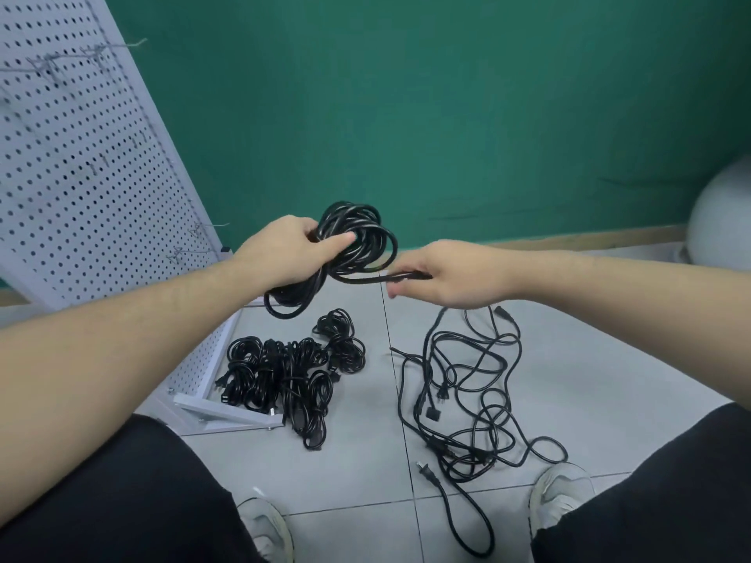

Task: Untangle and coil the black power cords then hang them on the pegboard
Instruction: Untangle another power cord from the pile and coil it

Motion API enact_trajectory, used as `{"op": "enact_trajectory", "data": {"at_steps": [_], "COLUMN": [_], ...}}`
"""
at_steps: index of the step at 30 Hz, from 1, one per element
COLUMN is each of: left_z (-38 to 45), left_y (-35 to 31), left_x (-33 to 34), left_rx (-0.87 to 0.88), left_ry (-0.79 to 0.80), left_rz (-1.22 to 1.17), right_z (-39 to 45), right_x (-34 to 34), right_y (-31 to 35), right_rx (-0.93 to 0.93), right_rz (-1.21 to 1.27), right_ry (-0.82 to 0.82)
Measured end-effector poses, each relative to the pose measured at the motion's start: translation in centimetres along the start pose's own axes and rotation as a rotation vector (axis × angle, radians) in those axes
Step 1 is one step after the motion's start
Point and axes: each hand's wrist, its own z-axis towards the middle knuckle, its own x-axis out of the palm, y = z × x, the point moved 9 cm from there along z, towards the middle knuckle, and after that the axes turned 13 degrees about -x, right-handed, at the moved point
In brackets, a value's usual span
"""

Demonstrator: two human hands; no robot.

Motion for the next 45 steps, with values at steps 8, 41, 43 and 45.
{"op": "enact_trajectory", "data": {"at_steps": [8, 41, 43, 45], "left_z": [-3.1, 1.5, 1.7, 1.4], "left_y": [-4.0, 1.5, 2.3, 1.8], "left_x": [4.0, -1.2, -0.2, 1.0], "left_rx": [0.212, -0.033, -0.057, -0.028], "left_ry": [0.033, -0.099, -0.066, -0.025], "left_rz": [0.480, -0.338, -0.192, -0.025], "right_z": [-0.8, -1.8, -0.9, -0.4], "right_x": [-6.3, 0.6, 0.3, -0.3], "right_y": [-0.7, -4.3, -1.4, 0.2], "right_rx": [-0.009, 0.142, -0.049, -0.123], "right_rz": [0.264, 0.075, -0.095, -0.195], "right_ry": [-0.442, -0.096, -0.066, -0.064]}}
